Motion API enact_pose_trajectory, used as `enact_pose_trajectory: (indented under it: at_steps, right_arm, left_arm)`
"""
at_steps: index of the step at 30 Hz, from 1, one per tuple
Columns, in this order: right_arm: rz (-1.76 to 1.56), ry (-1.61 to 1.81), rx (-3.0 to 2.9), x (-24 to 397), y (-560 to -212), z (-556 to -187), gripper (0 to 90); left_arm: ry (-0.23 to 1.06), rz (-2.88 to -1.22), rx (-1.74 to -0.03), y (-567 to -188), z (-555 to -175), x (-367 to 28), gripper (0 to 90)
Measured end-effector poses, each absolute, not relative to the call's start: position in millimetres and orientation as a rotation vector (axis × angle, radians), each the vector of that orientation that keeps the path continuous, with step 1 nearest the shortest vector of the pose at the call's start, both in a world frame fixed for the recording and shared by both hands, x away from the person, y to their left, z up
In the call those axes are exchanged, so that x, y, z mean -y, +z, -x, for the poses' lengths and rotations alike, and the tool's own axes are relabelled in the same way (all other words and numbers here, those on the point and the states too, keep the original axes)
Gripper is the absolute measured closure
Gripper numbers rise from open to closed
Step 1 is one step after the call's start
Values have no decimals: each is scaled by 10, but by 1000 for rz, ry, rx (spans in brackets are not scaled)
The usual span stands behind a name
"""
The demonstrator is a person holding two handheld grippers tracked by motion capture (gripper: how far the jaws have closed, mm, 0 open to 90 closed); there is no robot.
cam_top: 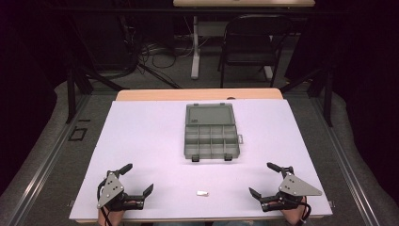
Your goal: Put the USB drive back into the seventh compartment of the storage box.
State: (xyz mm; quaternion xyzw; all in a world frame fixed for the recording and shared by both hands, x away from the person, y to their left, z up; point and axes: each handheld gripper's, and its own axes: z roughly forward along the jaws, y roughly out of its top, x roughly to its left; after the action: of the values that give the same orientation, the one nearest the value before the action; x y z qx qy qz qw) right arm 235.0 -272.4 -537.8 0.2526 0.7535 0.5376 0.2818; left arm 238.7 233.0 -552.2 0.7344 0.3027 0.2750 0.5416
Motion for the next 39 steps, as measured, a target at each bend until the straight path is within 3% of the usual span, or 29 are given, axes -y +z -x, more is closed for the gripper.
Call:
enact_pose_trajectory:
  at_steps: [39]
  right_arm:
    - [-605,1469,-2171,2359,-5325,-2495,0]
  left_arm:
    - [650,-1759,-709,-5528,-2419,-2313,0]
